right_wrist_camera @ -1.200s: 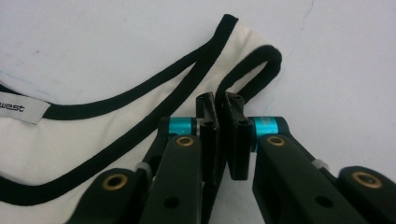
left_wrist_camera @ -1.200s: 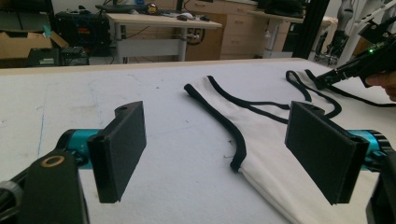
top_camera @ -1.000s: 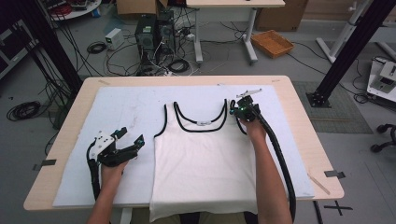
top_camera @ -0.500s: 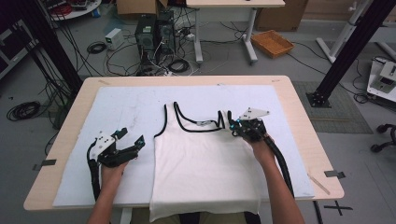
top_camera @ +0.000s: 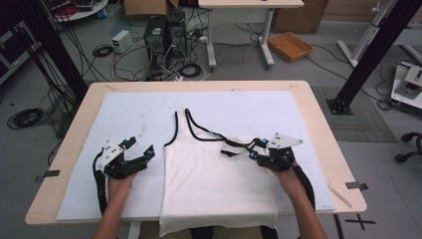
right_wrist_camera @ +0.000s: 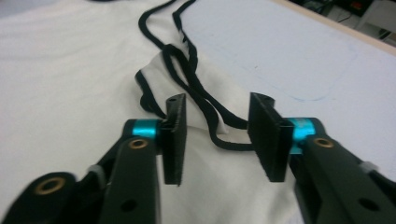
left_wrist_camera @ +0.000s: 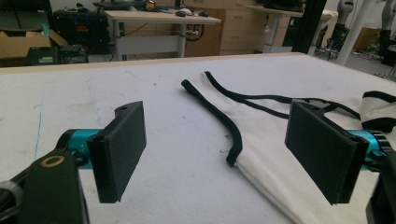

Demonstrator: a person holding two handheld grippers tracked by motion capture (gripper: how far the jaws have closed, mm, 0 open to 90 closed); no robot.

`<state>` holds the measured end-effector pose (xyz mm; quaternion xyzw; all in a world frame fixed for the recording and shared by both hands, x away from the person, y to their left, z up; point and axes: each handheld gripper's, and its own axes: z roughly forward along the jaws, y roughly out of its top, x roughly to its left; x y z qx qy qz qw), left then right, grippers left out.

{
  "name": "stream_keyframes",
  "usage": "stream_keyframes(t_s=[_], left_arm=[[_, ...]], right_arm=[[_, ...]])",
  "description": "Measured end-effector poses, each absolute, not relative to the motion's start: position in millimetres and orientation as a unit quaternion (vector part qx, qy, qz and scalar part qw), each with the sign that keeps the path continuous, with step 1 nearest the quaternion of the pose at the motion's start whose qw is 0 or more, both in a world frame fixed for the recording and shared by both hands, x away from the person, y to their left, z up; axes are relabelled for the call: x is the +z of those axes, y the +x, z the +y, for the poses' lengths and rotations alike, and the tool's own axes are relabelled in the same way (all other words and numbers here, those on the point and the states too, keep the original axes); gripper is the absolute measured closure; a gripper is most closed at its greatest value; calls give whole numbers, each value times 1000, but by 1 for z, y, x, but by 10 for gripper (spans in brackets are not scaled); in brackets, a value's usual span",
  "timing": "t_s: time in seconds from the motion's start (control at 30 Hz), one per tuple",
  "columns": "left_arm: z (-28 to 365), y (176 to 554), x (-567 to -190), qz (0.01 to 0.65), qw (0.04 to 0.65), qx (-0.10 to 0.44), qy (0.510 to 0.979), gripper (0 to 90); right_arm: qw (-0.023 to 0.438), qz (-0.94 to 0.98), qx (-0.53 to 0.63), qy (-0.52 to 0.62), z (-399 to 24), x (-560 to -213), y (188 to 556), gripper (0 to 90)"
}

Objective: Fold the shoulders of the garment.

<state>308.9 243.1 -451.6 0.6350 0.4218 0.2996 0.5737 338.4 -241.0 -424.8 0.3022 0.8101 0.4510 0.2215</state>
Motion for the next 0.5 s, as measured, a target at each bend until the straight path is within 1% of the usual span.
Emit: stream_keyframes(t_s=[0.1, 0.13, 0.37, 0.4, 0.43, 0.47, 0.5], left_arm=[[243, 309, -452, 423, 573, 300, 635, 206], [243, 309, -452, 423, 573, 300, 635, 206], [243, 309, -452, 422, 574, 298, 635, 207], [243, 309, -452, 422, 574, 298, 635, 206], [243, 309, -452, 423, 574, 297, 635, 207], [243, 309, -452, 423, 575, 297, 634, 207], [243, 309, -452, 424, 575, 296, 634, 207]], right_arm=[[212, 802, 468, 304, -232, -419, 337, 508], [210, 803, 467, 305, -225, -417, 339, 483], [190, 839, 424, 285, -173, -415, 362, 463], [183, 846, 415, 280, -167, -415, 366, 531], [175, 855, 408, 267, -165, -415, 367, 673], [171, 863, 400, 258, -164, -416, 366, 738], [159, 868, 393, 259, -164, -417, 365, 832]])
